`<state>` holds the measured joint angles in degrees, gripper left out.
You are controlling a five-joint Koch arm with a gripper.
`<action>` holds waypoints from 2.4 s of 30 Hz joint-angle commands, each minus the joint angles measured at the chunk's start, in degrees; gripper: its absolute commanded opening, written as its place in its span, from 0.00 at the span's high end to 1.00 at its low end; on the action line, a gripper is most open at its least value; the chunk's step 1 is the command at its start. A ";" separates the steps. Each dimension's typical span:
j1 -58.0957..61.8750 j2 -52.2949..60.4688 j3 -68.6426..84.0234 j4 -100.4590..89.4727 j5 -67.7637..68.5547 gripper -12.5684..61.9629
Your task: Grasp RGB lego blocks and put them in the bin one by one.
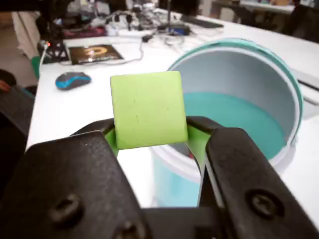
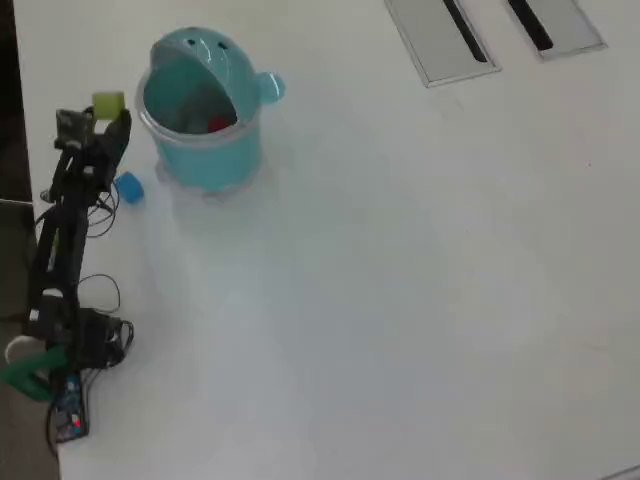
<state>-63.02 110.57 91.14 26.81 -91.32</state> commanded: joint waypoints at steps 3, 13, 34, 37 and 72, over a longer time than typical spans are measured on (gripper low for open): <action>0.44 -4.83 -8.09 -3.34 -0.26 0.76; 2.90 -21.71 -24.08 -3.25 -0.79 0.76; 2.81 -32.87 -33.13 -6.42 -9.49 0.44; 2.02 -32.08 -31.64 -6.59 -12.22 0.42; -6.42 7.56 29.00 -31.90 -0.26 0.45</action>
<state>-69.35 115.14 121.64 0.35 -91.49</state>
